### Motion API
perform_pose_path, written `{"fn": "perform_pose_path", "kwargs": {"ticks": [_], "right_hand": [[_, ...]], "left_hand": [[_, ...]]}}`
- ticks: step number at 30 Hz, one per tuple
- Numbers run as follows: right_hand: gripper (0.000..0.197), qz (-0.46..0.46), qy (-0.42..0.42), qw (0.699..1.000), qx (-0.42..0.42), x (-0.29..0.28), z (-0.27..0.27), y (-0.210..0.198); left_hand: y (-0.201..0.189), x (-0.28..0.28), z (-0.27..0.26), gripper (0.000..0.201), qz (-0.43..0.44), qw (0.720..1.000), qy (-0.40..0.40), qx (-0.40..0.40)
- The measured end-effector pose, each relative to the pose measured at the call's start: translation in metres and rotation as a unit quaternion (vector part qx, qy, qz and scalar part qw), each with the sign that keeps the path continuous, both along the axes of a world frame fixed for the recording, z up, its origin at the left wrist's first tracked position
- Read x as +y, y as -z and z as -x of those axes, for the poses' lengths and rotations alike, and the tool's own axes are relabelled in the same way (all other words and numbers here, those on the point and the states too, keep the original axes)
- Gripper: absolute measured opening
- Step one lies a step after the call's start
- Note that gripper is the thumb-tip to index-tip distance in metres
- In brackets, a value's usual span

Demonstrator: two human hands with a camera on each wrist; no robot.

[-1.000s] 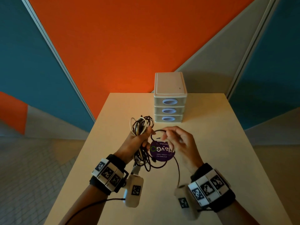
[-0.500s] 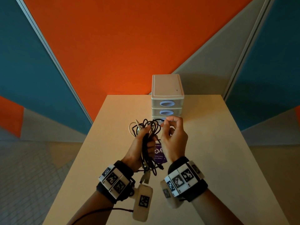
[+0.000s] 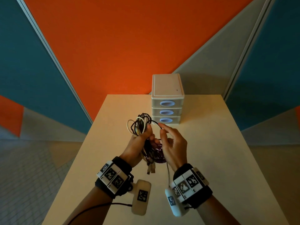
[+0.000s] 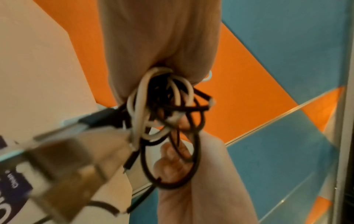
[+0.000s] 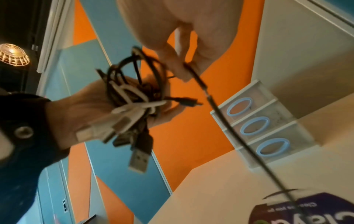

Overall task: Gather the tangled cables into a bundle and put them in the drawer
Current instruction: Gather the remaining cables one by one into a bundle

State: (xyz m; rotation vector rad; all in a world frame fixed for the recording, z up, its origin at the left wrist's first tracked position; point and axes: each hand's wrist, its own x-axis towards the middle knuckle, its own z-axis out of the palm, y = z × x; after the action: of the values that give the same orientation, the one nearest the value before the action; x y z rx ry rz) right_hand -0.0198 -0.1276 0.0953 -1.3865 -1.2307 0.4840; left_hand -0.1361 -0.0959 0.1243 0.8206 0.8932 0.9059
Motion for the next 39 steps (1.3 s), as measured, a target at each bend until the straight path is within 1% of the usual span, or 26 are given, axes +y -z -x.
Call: {"fn": "perform_pose_path", "kwargs": {"ticks": [2, 4, 5, 8, 9, 12, 14, 16, 19, 23, 25, 27, 30, 33, 34, 35, 37, 38, 39], "right_hand": [[0.028, 0.059, -0.039, 0.997, 0.012, -0.008, -0.008, 0.006], [0.016, 0.103, -0.056, 0.992, 0.033, -0.017, -0.016, 0.014], [0.015, 0.113, -0.058, 0.991, 0.035, -0.02, -0.017, 0.016], [0.021, 0.101, -0.051, 0.993, 0.04, -0.023, -0.012, 0.012], [0.022, 0.089, -0.049, 0.994, 0.036, -0.021, -0.008, 0.008], [0.022, 0.073, -0.06, 0.995, 0.016, -0.016, 0.007, -0.002], [0.021, 0.071, -0.075, 0.995, -0.006, -0.014, 0.008, -0.007], [0.023, 0.102, -0.105, 0.989, -0.025, -0.012, 0.005, -0.012], [0.021, 0.172, -0.11, 0.979, 0.004, -0.011, 0.002, -0.018], [0.044, 0.255, -0.079, 0.957, 0.113, -0.011, 0.002, -0.024], [0.049, 0.271, -0.066, 0.951, 0.135, -0.011, 0.001, -0.026], [0.052, 0.283, -0.067, 0.949, 0.126, -0.011, 0.0, -0.024], [0.052, 0.267, -0.11, 0.952, 0.102, -0.015, -0.001, -0.021], [0.032, 0.201, -0.183, 0.956, 0.106, -0.028, -0.005, -0.017], [0.025, 0.188, -0.196, 0.958, 0.094, -0.033, -0.007, -0.013], [0.025, 0.181, -0.2, 0.96, 0.079, -0.038, -0.009, -0.008], [0.037, 0.183, -0.192, 0.962, 0.062, -0.048, -0.015, 0.003], [0.036, 0.188, -0.187, 0.962, 0.064, -0.054, -0.018, 0.007], [0.027, 0.191, -0.188, 0.961, 0.072, -0.058, -0.021, 0.009]], "left_hand": [[-0.002, 0.007, 0.006, 0.029, 0.004, 0.999, -0.039, -0.018], [-0.005, 0.012, 0.012, 0.031, -0.002, 0.998, -0.06, -0.013], [-0.006, 0.013, 0.014, 0.031, -0.013, 0.998, -0.061, 0.007], [0.0, 0.007, 0.009, 0.028, -0.07, 0.991, -0.042, 0.102], [0.002, 0.002, 0.004, 0.029, -0.08, 0.989, -0.034, 0.118], [0.003, -0.006, -0.009, 0.039, -0.085, 0.987, -0.021, 0.137], [0.002, -0.007, -0.012, 0.047, -0.068, 0.987, -0.012, 0.144], [0.001, -0.007, -0.01, 0.051, -0.026, 0.992, -0.004, 0.122], [0.004, -0.009, -0.007, 0.049, -0.005, 0.996, 0.022, 0.087], [0.009, -0.01, -0.001, 0.048, 0.0, 0.998, 0.049, 0.028], [0.007, -0.008, 0.001, 0.041, -0.014, 0.998, 0.055, -0.006], [0.004, -0.006, 0.0, 0.033, -0.027, 0.998, 0.045, -0.022], [0.001, 0.003, -0.001, 0.035, -0.012, 0.998, -0.002, -0.061], [0.002, 0.017, 0.004, 0.039, -0.002, 0.995, -0.063, -0.08], [0.002, 0.02, 0.007, 0.039, -0.001, 0.994, -0.077, -0.08], [0.002, 0.023, 0.01, 0.039, 0.001, 0.992, -0.092, -0.081], [0.001, 0.03, 0.018, 0.038, 0.0, 0.989, -0.118, -0.084], [0.001, 0.034, 0.023, 0.038, -0.004, 0.988, -0.129, -0.083], [0.0, 0.037, 0.028, 0.037, -0.009, 0.987, -0.139, -0.083]]}}
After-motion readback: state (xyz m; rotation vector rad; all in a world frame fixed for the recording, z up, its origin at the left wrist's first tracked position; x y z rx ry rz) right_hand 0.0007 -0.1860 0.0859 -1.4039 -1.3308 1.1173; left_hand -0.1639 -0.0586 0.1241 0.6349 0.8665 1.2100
